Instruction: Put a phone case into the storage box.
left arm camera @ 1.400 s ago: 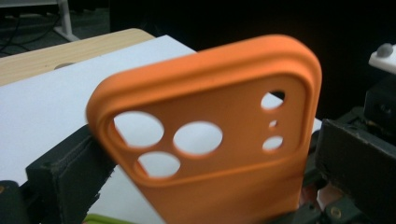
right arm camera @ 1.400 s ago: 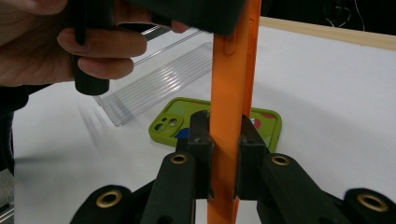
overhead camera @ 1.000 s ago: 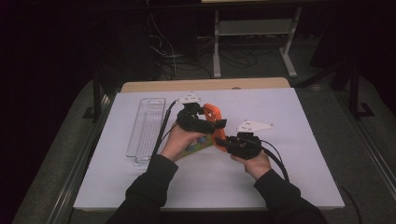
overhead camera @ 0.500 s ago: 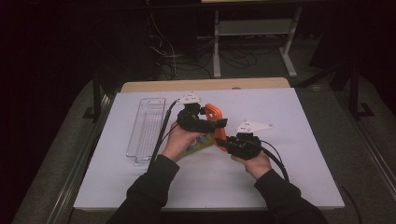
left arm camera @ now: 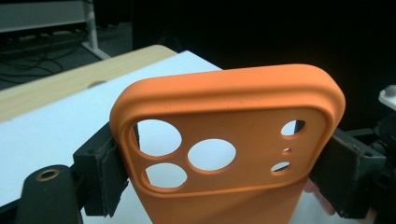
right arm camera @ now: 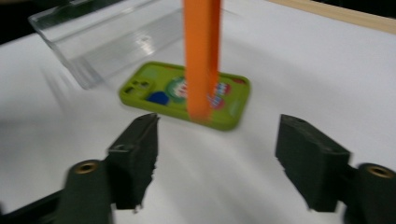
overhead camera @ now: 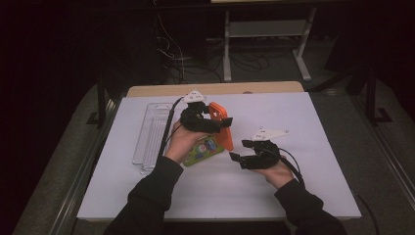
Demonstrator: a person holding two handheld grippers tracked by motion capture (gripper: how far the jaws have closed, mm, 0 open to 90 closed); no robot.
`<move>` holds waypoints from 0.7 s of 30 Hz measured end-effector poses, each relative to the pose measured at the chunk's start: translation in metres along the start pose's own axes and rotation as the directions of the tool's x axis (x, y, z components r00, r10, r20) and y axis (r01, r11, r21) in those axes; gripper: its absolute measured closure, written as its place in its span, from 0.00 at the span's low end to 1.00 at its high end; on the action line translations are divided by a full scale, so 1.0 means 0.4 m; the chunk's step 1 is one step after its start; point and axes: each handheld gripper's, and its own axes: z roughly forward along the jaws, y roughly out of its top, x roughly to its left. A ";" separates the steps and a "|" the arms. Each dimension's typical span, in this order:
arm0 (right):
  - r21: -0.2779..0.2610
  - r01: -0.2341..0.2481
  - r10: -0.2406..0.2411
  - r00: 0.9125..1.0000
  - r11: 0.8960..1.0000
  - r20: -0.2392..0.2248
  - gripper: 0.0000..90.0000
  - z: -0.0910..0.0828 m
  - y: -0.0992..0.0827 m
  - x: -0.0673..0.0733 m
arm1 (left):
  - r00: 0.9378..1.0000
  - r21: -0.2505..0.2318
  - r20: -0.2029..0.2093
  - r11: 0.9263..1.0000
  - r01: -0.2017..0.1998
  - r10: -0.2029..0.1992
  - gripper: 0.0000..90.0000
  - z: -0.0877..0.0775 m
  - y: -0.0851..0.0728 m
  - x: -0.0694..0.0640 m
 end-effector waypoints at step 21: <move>0.060 0.019 -0.022 0.999 0.998 0.046 0.00 -0.072 -0.129 -0.059 | 0.987 -0.007 -0.156 0.999 -0.045 0.043 0.17 -0.124 0.075 0.102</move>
